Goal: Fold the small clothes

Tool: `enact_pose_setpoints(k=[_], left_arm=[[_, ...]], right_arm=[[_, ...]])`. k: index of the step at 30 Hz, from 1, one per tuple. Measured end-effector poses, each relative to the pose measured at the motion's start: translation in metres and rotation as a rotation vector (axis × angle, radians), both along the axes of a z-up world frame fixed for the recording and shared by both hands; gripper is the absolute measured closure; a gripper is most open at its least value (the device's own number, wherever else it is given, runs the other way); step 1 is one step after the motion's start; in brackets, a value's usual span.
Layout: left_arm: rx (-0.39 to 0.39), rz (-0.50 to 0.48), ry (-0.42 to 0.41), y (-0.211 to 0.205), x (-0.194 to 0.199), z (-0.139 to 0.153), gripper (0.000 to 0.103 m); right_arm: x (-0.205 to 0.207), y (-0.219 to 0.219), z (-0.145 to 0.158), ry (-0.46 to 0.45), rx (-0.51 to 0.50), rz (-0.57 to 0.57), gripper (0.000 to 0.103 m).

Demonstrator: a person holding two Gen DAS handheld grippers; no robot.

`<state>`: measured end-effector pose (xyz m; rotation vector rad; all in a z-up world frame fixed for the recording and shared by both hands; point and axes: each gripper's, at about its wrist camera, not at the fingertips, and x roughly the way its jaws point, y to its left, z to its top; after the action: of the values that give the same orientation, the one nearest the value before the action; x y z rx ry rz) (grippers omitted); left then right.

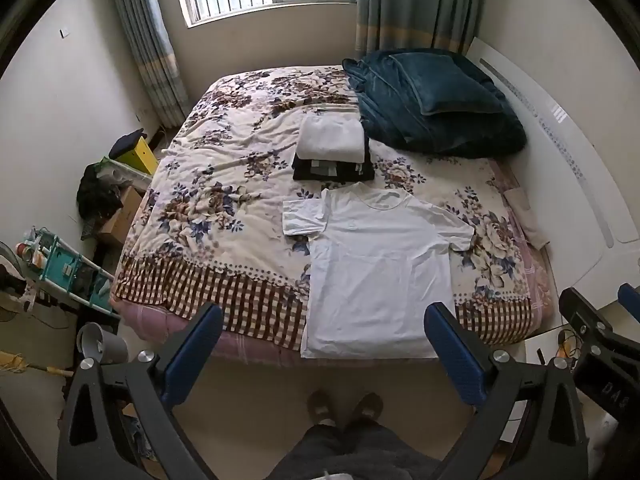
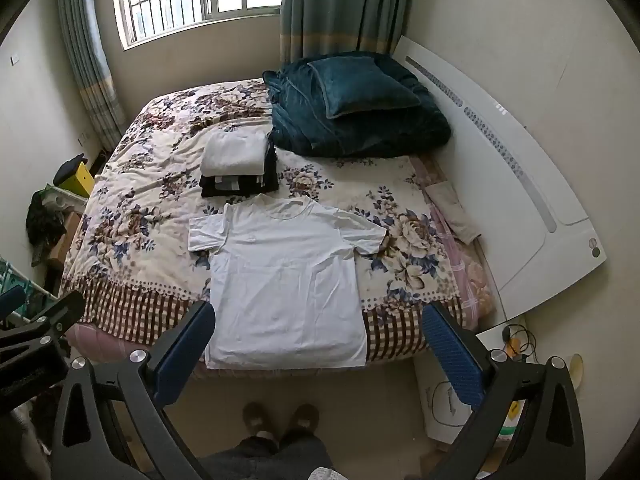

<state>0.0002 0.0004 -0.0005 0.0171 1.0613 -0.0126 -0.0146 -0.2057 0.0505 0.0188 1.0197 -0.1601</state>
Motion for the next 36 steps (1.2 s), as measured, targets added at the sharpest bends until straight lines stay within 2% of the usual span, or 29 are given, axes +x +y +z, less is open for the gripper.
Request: enact_pose_setpoints(k=[35, 36], left_arm=[[0.005, 0.008, -0.019, 0.002, 0.006, 0.016, 0.000], [0.003, 0.011, -0.020, 0.002, 0.005, 0.014, 0.000]], right_arm=[[-0.003, 0.005, 0.008, -0.018, -0.010, 0.010, 0.000], [0.000, 0.009, 0.018, -0.019, -0.012, 0.020, 0.000]])
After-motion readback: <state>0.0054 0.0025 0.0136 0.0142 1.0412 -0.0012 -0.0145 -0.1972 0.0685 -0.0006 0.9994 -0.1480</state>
